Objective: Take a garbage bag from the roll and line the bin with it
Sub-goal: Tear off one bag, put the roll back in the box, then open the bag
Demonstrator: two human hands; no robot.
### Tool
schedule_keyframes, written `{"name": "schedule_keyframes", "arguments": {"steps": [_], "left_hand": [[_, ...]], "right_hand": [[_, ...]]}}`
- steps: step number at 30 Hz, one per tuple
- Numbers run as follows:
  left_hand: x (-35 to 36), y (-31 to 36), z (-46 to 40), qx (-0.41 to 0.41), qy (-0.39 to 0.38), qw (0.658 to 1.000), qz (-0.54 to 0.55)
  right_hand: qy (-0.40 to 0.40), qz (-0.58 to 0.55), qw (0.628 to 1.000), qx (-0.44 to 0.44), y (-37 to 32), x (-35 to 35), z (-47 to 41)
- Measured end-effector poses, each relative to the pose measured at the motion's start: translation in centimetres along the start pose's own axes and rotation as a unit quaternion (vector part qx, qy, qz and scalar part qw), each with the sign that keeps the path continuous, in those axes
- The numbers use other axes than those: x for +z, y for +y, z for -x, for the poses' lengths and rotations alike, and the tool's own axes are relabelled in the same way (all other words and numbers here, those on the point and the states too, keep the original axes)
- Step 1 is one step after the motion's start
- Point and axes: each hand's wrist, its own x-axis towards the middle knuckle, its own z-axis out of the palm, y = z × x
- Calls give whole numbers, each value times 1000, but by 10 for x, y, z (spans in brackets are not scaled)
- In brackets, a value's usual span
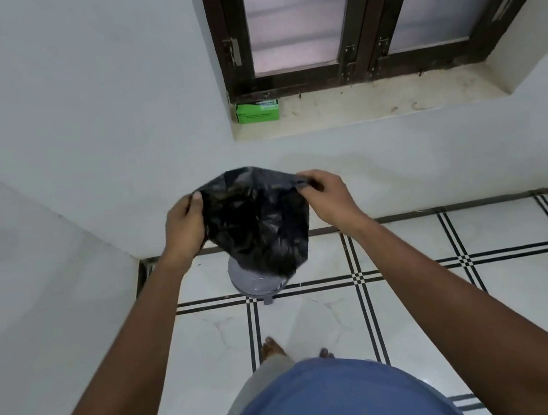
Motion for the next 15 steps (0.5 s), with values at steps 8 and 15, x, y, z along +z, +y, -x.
{"name": "schedule_keyframes", "arguments": {"steps": [8,15], "left_hand": [[6,15,24,-15,-3,999,40],[3,-9,34,-57,-20,998,8]], "right_hand": [[2,-31,998,-50,-14,-4,15],[-6,-20,999,-36,-3,-1,24]]}}
